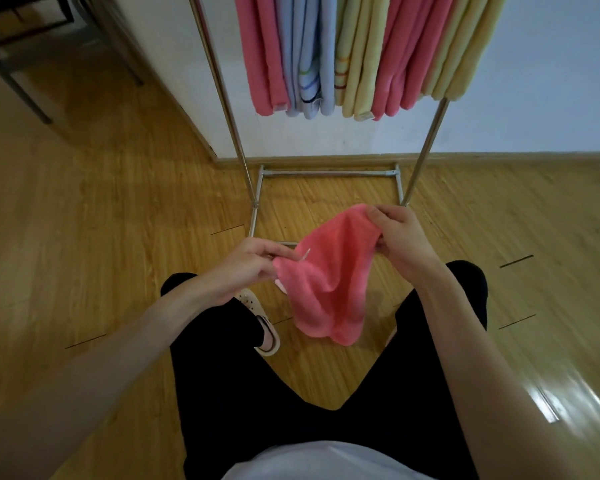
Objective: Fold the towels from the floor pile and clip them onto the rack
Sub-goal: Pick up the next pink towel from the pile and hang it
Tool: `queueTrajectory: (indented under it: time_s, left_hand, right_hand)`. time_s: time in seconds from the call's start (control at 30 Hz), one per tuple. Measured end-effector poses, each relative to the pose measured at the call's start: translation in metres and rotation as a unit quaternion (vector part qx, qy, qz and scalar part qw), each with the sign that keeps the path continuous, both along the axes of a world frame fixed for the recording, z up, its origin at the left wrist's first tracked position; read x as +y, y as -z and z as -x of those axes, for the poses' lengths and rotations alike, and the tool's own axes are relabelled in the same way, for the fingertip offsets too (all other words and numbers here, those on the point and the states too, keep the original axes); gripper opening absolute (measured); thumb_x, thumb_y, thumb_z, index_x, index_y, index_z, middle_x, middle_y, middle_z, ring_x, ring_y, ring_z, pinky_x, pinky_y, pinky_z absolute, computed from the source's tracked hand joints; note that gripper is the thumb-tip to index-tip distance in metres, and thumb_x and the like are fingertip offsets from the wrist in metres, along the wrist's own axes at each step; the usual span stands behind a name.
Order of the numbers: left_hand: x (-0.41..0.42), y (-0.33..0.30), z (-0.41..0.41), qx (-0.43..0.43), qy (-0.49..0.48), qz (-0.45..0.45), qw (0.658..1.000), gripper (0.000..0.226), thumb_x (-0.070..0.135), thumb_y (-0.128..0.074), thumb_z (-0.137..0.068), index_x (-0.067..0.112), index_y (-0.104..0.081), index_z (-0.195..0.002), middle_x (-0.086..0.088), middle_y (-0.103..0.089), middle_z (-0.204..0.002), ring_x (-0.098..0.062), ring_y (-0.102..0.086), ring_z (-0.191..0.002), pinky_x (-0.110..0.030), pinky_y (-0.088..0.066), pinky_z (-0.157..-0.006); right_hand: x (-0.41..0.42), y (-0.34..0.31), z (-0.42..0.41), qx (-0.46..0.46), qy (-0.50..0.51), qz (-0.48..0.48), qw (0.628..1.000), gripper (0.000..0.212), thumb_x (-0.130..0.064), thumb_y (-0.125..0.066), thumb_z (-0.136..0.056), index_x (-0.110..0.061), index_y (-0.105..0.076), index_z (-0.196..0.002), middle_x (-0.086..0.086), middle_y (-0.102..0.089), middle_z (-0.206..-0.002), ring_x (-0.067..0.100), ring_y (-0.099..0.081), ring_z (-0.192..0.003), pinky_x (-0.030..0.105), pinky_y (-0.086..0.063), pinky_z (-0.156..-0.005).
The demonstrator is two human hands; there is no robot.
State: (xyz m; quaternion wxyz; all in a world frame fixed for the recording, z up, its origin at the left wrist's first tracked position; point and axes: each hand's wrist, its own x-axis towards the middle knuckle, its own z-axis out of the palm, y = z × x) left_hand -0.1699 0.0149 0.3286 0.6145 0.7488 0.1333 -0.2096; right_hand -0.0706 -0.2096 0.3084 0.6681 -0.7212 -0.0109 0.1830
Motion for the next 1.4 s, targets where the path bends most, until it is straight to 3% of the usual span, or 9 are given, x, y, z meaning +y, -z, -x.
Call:
queueTrajectory:
  time_s: [0.1,0.27,0.47,0.6,0.77,0.87,1.0,1.17,1.4]
  left_hand:
    - [-0.007,-0.011,0.001,0.001,0.045,0.060,0.997,0.056,-0.025,-0.041,-0.078,0.007,-0.067,-0.116,0.003,-0.060,-0.132,-0.011,-0.056,-0.122,-0.031,-0.048,-0.100]
    - [-0.020,-0.017,-0.002,-0.106,0.097,0.008,0.990,0.045,-0.018,-0.057,-0.082,0.006,-0.065,-0.118,0.002,-0.067,-0.120,-0.009,-0.063,-0.112,-0.024,-0.051,-0.093]
    - [-0.028,-0.015,-0.011,-0.212,0.060,-0.073,0.973,0.026,-0.012,-0.061,-0.082,0.004,-0.073,-0.098,0.002,-0.071,-0.094,-0.010,-0.069,-0.091,-0.023,-0.054,-0.082]
    - [-0.028,-0.017,-0.012,-0.347,0.128,-0.221,0.902,0.016,-0.001,-0.064,-0.085,0.010,-0.073,-0.093,0.010,-0.063,-0.088,-0.004,-0.063,-0.081,-0.016,-0.050,-0.073]
    - [-0.038,-0.021,-0.012,-0.429,0.130,-0.289,0.846,0.009,0.004,-0.065,-0.084,0.013,-0.067,-0.085,0.007,-0.048,-0.096,-0.007,-0.051,-0.087,-0.021,-0.044,-0.076]
    - [-0.045,-0.024,-0.012,-0.419,0.114,-0.278,0.857,0.013,0.005,-0.062,-0.087,0.017,-0.064,-0.084,0.015,-0.058,-0.084,0.003,-0.054,-0.081,-0.012,-0.035,-0.080]
    - [-0.048,-0.023,-0.013,-0.380,0.061,-0.231,0.894,0.011,0.005,-0.064,-0.087,0.015,-0.067,-0.085,0.016,-0.063,-0.078,-0.003,-0.061,-0.077,-0.015,-0.044,-0.071]
    - [-0.050,-0.020,-0.017,-0.369,0.039,-0.229,0.900,0.004,0.011,-0.069,-0.085,0.013,-0.072,-0.088,0.007,-0.069,-0.080,-0.010,-0.065,-0.078,-0.033,-0.054,-0.071]
    - [-0.053,-0.024,-0.020,-0.340,-0.030,-0.205,0.917,0.004,0.012,-0.072,-0.083,0.010,-0.073,-0.086,0.005,-0.070,-0.078,-0.008,-0.066,-0.072,-0.023,-0.055,-0.066]
  right_hand:
    - [-0.002,-0.007,0.002,0.047,-0.038,-0.061,0.996,0.023,-0.013,-0.046,-0.099,-0.003,-0.067,-0.094,-0.006,-0.054,-0.052,0.006,-0.052,-0.051,0.026,-0.043,-0.061]
    - [-0.004,-0.012,0.007,0.069,-0.100,-0.119,0.986,0.027,-0.009,-0.052,-0.090,0.012,-0.062,-0.104,0.012,-0.045,-0.073,0.025,-0.040,-0.068,0.039,-0.039,-0.074]
    - [0.000,-0.017,0.017,0.010,-0.139,-0.098,0.985,0.024,0.000,-0.045,-0.088,0.011,-0.065,-0.095,0.001,-0.049,-0.057,0.010,-0.041,-0.053,0.028,-0.034,-0.059]
    - [0.001,-0.015,0.018,0.004,-0.095,-0.103,0.990,0.019,-0.006,-0.058,-0.088,0.011,-0.066,-0.092,0.011,-0.056,-0.066,0.017,-0.050,-0.063,0.033,-0.042,-0.069]
    - [0.000,-0.022,0.024,-0.029,-0.104,-0.103,0.989,0.021,-0.008,-0.054,-0.094,0.005,-0.070,-0.098,0.035,-0.063,-0.093,0.035,-0.058,-0.084,0.046,-0.046,-0.087]
    - [0.001,-0.027,0.028,-0.078,-0.131,-0.074,0.986,0.024,-0.007,-0.049,-0.097,0.002,-0.070,-0.103,0.023,-0.070,-0.098,0.037,-0.066,-0.096,0.043,-0.051,-0.090]
    - [0.003,-0.026,0.031,-0.139,-0.132,-0.030,0.981,0.020,-0.004,-0.052,-0.095,-0.003,-0.070,-0.104,0.009,-0.073,-0.096,0.018,-0.069,-0.096,0.031,-0.053,-0.089]
    - [0.007,-0.023,0.033,-0.134,-0.102,-0.032,0.985,0.015,-0.002,-0.062,-0.089,-0.004,-0.072,-0.100,0.006,-0.073,-0.092,0.016,-0.070,-0.090,0.027,-0.055,-0.082]
    - [0.008,-0.025,0.037,-0.135,-0.104,-0.085,0.982,0.022,0.000,-0.057,-0.091,-0.001,-0.067,-0.110,0.005,-0.072,-0.098,0.014,-0.069,-0.093,0.019,-0.052,-0.078]
